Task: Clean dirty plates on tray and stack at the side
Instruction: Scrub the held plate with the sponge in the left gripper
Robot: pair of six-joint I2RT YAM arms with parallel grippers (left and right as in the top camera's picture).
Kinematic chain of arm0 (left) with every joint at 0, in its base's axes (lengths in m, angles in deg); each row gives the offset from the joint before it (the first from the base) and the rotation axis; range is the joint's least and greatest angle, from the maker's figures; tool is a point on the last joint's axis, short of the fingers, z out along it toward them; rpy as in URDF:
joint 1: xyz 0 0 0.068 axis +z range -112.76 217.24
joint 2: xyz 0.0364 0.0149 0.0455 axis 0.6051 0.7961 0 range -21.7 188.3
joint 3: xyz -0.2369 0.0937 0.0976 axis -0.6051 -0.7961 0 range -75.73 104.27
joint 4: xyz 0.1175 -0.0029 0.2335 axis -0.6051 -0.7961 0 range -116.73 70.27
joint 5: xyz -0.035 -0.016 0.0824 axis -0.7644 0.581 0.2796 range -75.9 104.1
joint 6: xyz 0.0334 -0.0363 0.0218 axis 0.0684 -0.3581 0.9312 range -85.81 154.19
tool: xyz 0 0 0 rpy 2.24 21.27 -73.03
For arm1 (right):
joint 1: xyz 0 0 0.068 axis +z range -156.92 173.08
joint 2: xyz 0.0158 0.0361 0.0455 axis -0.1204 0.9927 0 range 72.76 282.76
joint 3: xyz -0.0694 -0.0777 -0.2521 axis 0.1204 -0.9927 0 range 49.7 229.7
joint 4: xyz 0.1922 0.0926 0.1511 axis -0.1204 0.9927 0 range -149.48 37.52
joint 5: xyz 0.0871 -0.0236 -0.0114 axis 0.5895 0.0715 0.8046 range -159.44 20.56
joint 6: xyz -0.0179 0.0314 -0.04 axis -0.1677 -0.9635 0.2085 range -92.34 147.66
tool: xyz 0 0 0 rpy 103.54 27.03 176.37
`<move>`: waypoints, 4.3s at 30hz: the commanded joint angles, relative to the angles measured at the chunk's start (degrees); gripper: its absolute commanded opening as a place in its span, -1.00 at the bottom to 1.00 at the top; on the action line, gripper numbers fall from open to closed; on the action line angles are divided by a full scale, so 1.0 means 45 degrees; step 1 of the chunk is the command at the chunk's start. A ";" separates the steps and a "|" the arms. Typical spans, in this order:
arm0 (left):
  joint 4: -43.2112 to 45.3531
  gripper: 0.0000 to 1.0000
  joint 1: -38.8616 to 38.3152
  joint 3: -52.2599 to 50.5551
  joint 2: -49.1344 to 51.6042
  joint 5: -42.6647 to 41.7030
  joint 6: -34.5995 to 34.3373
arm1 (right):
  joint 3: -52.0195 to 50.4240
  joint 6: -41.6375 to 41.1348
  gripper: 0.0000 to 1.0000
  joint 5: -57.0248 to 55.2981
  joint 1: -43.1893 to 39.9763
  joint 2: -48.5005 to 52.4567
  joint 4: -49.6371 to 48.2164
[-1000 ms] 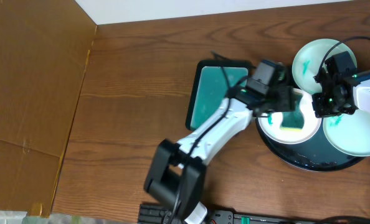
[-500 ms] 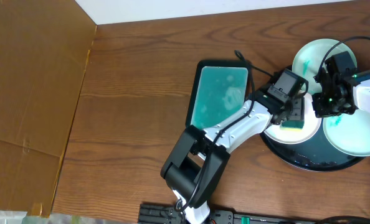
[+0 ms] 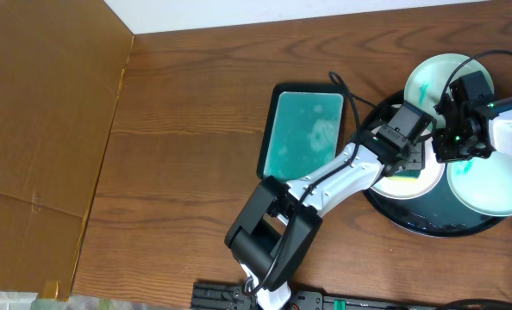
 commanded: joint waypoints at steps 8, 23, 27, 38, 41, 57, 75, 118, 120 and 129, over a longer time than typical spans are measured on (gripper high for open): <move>0.0087 0.24 -0.0005 -0.0044 0.0763 0.0597 -0.0801 | 0.0209 -0.0015 -0.91 0.0015 -0.0039 0.0078 -0.0039; -0.0136 -0.38 0.0010 -0.0044 0.0991 0.1967 -0.0767 | 0.0209 -0.0010 -0.90 0.0010 -0.0039 0.0078 -0.0034; -0.0529 -0.39 0.0010 -0.0044 0.0991 0.2783 -0.0767 | 0.0209 -0.0015 -0.90 0.0010 -0.0039 0.0078 -0.0029; -0.1394 -0.81 0.0534 -0.0039 0.0879 0.4653 -0.0767 | 0.0209 -0.0015 -0.97 0.0010 -0.0039 0.0078 0.0005; -0.1370 -0.85 0.0826 0.0005 0.0442 0.4600 -0.0772 | 0.0209 -0.0015 -0.97 0.0010 -0.0039 0.0078 0.0010; -0.0369 -0.85 0.1103 -0.0092 0.0155 -0.2647 -0.0563 | 0.0209 -0.0015 -0.97 0.0010 -0.0039 0.0078 -0.0039; -0.0437 -0.85 0.2856 -0.0583 0.1627 -0.0831 0.4036 | 0.0209 -0.0015 -0.97 0.0010 -0.0039 0.0078 -0.0039; 0.0573 -0.85 0.3381 -0.0981 0.1991 0.1438 0.4046 | 0.0209 -0.0010 -0.97 0.0015 -0.0039 0.0078 -0.0121; 0.0549 -0.86 0.3444 -0.0981 0.1982 0.2399 0.4046 | 0.0209 -0.0015 -0.97 0.0015 -0.0039 0.0078 -0.0073; 0.0738 -0.86 0.3521 -0.0908 0.0204 0.1355 0.3993 | 0.0209 -0.0015 -0.97 0.0015 -0.0039 0.0078 -0.0044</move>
